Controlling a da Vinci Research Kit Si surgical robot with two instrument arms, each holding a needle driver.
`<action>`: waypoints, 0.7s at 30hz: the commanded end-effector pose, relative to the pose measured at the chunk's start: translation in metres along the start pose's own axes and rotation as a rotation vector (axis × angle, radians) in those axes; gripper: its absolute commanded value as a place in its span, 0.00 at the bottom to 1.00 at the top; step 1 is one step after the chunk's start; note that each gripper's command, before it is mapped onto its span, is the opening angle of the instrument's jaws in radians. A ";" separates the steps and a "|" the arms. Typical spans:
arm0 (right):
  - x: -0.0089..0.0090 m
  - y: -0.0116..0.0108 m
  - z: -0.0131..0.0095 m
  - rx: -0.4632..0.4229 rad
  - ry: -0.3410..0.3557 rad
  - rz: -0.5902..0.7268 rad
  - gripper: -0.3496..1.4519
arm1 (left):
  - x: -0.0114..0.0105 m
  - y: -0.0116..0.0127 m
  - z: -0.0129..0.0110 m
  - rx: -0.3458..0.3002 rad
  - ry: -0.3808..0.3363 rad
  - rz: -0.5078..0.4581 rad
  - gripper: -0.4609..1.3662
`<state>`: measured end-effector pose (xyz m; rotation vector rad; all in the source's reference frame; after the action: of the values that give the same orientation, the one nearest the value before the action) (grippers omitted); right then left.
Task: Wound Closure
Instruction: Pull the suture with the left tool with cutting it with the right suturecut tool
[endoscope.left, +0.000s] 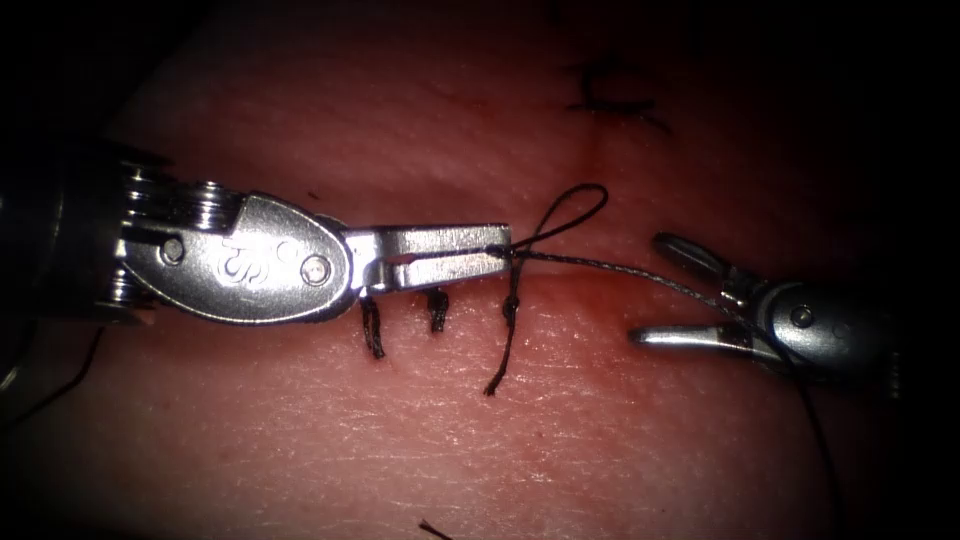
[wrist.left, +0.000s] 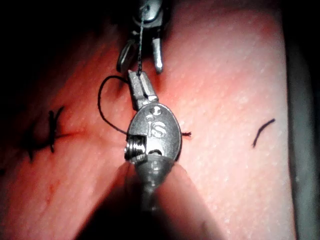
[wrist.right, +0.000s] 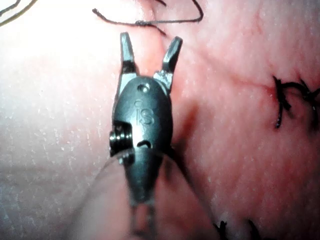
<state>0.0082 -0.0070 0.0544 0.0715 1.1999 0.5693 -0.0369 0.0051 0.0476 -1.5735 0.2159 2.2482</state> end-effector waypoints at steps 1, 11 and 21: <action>0.0000 0.0000 0.0000 0.004 0.000 0.001 0.81 | 0.0001 -0.0003 -0.0001 -0.005 0.000 -0.002 0.06; 0.0001 0.0000 0.0003 0.000 -0.001 0.001 0.82 | 0.0008 -0.0038 -0.0014 0.012 0.002 -0.002 0.06; -0.0005 0.0005 0.0018 -0.008 -0.023 0.046 0.82 | 0.0018 -0.0069 -0.0029 0.022 -0.011 0.003 0.06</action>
<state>0.0099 -0.0060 0.0558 0.1055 1.1716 0.6452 -0.0317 0.0113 0.0453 -1.5445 0.2494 2.2457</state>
